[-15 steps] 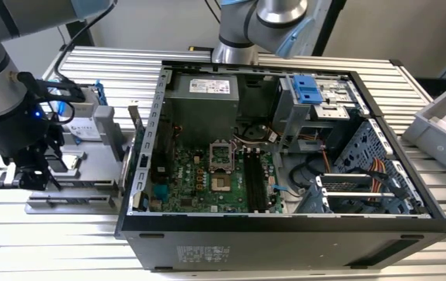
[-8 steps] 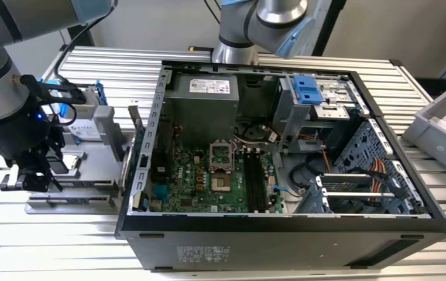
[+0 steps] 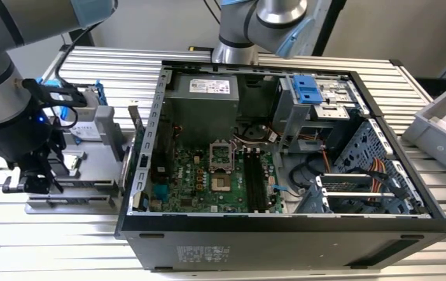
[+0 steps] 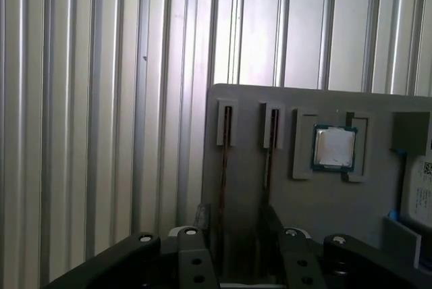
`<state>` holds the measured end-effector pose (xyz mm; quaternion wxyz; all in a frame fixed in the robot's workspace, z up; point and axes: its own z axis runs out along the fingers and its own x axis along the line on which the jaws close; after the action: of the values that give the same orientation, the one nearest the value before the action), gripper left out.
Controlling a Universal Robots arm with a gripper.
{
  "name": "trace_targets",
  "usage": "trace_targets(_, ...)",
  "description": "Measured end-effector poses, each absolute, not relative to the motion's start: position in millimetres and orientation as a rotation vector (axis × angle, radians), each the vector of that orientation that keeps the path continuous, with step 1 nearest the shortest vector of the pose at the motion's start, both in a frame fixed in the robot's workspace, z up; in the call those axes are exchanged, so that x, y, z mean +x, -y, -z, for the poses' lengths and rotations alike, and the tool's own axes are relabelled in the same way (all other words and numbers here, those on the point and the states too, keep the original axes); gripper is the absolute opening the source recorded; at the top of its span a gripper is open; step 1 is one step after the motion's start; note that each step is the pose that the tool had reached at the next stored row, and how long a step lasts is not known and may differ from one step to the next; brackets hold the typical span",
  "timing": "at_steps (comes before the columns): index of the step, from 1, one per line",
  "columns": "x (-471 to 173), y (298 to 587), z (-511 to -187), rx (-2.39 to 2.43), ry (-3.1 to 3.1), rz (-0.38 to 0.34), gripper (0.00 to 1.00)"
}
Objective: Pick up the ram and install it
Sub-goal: 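Pick up the ram and move it above insertion slot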
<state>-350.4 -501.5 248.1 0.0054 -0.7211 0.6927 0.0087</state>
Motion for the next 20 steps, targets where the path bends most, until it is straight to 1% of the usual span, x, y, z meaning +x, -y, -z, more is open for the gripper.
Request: trace_targets(20,-350.4,503.4,-215.9,-2.262,-2.167,-0.030,1.00)
